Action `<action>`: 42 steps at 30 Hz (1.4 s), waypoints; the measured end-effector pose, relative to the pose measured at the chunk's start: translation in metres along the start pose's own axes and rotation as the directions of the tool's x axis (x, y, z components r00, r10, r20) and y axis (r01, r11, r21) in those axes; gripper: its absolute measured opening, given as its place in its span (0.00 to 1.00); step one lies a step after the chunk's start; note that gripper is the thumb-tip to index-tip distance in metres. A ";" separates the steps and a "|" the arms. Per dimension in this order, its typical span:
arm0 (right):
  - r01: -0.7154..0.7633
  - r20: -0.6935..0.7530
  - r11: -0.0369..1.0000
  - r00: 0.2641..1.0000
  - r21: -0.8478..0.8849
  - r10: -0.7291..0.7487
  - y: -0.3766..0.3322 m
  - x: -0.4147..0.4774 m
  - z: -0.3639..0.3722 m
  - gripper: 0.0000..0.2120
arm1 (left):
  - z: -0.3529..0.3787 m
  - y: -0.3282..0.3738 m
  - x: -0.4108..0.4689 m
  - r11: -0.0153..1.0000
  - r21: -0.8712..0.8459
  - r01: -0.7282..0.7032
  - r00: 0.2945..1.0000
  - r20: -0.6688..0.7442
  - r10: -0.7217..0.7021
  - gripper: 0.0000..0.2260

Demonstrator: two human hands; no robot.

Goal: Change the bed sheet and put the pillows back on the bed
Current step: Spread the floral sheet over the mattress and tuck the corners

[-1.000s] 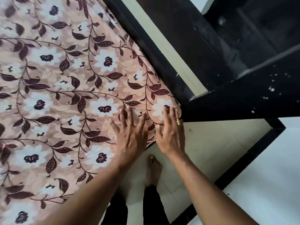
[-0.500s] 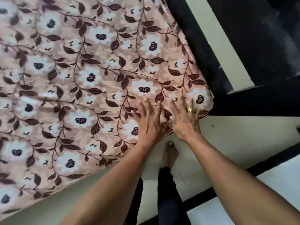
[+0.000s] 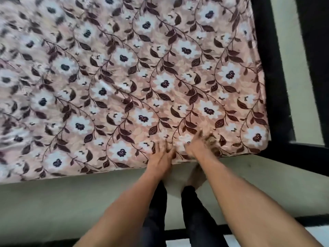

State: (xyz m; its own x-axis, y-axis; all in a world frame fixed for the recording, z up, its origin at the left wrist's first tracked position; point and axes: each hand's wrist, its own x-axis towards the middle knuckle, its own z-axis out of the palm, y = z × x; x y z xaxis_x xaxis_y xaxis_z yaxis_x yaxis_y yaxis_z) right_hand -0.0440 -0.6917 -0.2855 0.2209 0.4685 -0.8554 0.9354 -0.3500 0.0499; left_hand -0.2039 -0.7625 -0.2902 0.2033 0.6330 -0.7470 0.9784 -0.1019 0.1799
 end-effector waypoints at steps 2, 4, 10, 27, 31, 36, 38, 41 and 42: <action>0.069 -0.001 0.997 0.998 -0.035 -0.069 -0.005 -0.023 -0.030 0.43 | -0.029 -0.001 -0.017 0.999 -0.011 0.034 0.999 -0.002 -0.034 0.31; 0.128 -0.030 0.987 0.991 -0.098 -0.131 -0.004 -0.053 -0.058 0.39 | -0.070 0.002 -0.034 0.999 0.021 0.045 0.995 -0.085 -0.043 0.32; 0.170 -0.125 0.985 0.977 -0.030 -0.173 0.023 -0.153 -0.139 0.31 | -0.195 0.029 -0.087 0.986 0.146 -0.081 0.976 -0.191 0.108 0.31; 0.424 -0.757 0.853 0.437 -0.303 -0.486 0.156 -0.314 -0.480 0.29 | -0.531 0.252 -0.127 0.970 0.200 -0.140 0.602 -0.760 0.244 0.28; 0.454 -0.761 0.851 0.443 -0.266 -0.474 0.238 -0.280 -0.510 0.30 | -0.540 0.344 -0.113 0.980 0.159 -0.122 0.530 -0.824 0.200 0.27; 0.457 -0.613 0.837 0.580 -0.302 -0.537 0.349 -0.223 -0.529 0.33 | -0.517 0.458 -0.089 0.994 0.082 -0.070 0.564 -0.819 0.107 0.27; 0.464 -0.558 0.831 0.620 -0.307 -0.552 0.381 -0.208 -0.543 0.35 | -0.507 0.490 -0.084 0.998 0.056 -0.042 0.604 -0.794 0.070 0.28; 0.474 -0.553 0.820 0.609 -0.321 -0.568 0.409 -0.188 -0.561 0.35 | -0.496 0.520 -0.071 0.999 0.050 -0.009 0.635 -0.771 0.045 0.27; 0.479 -0.540 0.812 0.609 -0.333 -0.581 0.415 -0.181 -0.568 0.35 | -0.495 0.528 -0.063 0.999 0.052 0.005 0.645 -0.764 0.037 0.27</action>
State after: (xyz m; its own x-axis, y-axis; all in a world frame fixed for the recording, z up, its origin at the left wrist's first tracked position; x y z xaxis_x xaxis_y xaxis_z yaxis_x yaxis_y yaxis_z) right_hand 0.4606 -0.4606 0.1824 -0.2594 0.9269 -0.2712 0.9575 0.2101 -0.1979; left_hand 0.2811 -0.4765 0.1685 0.1385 0.9903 0.0138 0.9800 -0.1390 0.1427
